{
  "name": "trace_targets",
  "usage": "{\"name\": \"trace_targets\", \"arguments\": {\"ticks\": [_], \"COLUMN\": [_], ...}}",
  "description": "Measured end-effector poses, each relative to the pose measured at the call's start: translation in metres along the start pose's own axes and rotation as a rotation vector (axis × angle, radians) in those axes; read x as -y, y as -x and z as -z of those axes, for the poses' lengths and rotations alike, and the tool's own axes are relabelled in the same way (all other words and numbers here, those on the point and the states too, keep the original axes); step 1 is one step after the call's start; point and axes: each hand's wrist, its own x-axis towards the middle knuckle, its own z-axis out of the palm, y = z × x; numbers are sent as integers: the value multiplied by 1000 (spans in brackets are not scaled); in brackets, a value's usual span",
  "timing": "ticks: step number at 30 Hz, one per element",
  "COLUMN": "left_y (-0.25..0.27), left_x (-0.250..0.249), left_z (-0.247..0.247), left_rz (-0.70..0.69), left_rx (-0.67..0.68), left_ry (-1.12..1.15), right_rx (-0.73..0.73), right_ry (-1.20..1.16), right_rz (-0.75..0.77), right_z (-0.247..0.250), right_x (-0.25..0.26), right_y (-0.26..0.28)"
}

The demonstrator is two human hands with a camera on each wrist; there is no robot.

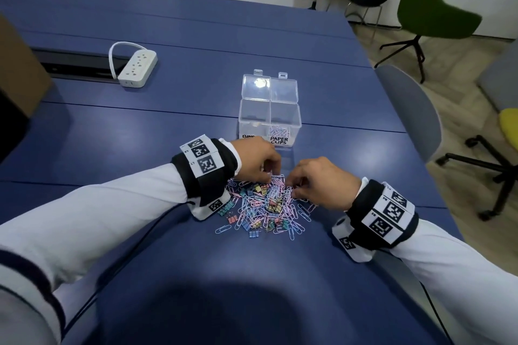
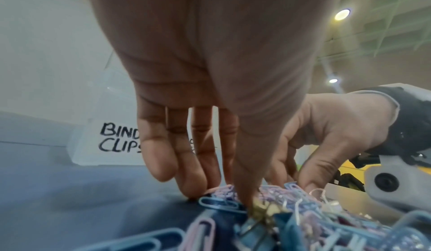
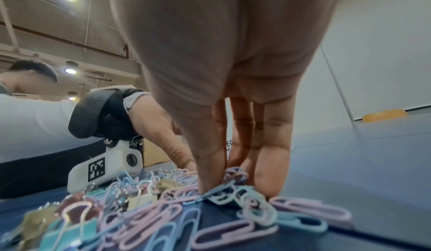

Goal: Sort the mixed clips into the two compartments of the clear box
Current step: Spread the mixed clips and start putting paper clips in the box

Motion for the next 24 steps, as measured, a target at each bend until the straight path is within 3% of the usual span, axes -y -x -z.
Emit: {"name": "trace_targets", "arguments": {"ticks": [14, 24], "left_y": [9, 18], "left_x": [10, 17], "left_z": [4, 12], "left_rz": [33, 76], "left_rx": [-25, -135], "left_ry": [62, 146], "right_rx": [-147, -585], "right_ry": [-234, -591], "right_rz": [-52, -77], "right_z": [8, 81], "right_x": [-5, 3], "right_y": [3, -42]}}
